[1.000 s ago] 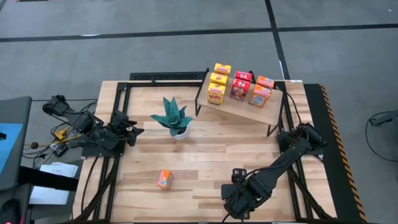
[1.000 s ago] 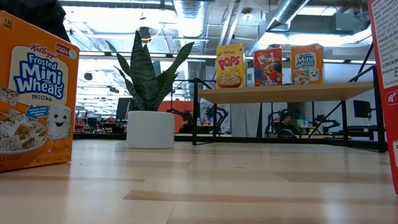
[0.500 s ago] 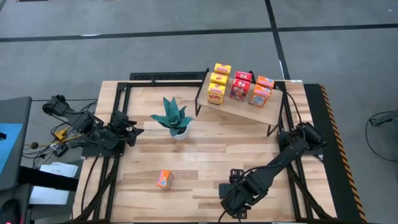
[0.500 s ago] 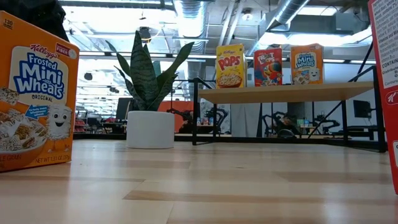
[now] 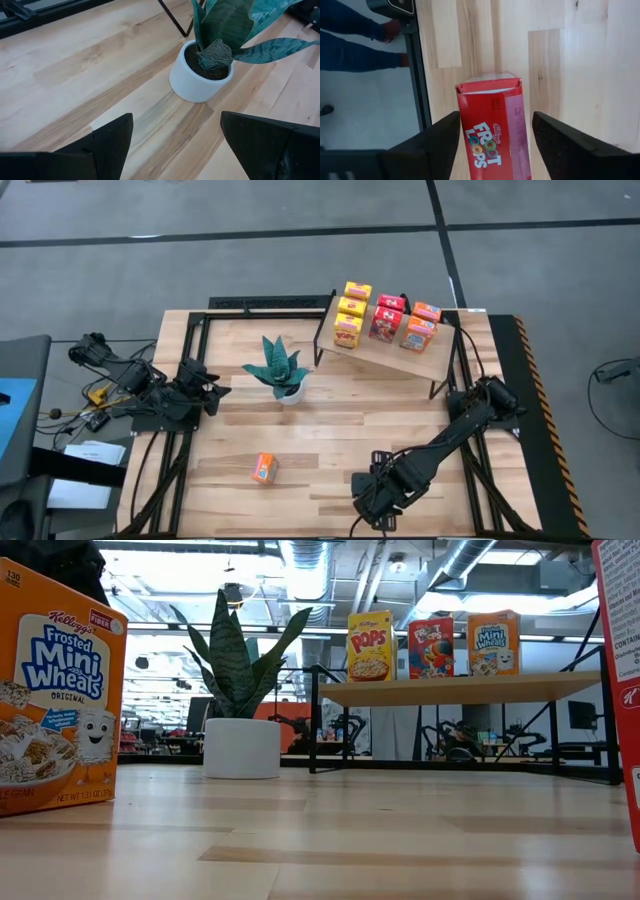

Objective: Stack cereal on shelf
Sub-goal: Put the red cereal box on the shelf aligned with the other red cereal boxes, then put the orange cereal box on the shelf aligned with the other orange cereal boxes

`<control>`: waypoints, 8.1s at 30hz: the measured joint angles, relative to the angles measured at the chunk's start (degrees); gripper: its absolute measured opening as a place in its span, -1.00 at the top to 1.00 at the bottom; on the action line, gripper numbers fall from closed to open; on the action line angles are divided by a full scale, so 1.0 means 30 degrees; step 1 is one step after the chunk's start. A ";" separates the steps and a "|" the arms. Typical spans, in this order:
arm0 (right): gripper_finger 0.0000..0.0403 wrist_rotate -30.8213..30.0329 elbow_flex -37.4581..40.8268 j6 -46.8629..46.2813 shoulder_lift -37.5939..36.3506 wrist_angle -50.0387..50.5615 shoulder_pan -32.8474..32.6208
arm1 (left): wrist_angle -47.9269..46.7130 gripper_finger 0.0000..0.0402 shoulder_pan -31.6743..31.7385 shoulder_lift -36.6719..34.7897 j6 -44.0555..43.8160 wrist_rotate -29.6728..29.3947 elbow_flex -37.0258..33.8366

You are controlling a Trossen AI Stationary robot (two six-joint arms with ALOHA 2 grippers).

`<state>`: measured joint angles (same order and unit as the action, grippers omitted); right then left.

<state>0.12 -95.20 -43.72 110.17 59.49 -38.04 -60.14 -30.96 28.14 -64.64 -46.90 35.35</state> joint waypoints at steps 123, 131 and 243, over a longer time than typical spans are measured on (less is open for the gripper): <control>0.36 -0.2147 -0.6819 1.3078 -0.5334 1.0171 1.9711 | -0.0852 -0.46 0.0000 -0.0003 -0.1338 -0.0559 0.0007; 0.37 -0.2091 -0.5129 1.3686 -0.5603 1.0060 1.9700 | -0.0852 -0.46 -0.0003 -0.0007 -0.1389 -0.0672 0.0007; -0.21 -0.0452 -1.1321 1.6113 -0.0903 0.2031 1.0325 | 1.0633 -0.46 -0.2874 1.2668 0.0680 0.8507 0.0029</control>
<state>-1.23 -129.16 4.61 107.46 65.59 -7.07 -28.24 -39.58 66.14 -62.60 -21.38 35.44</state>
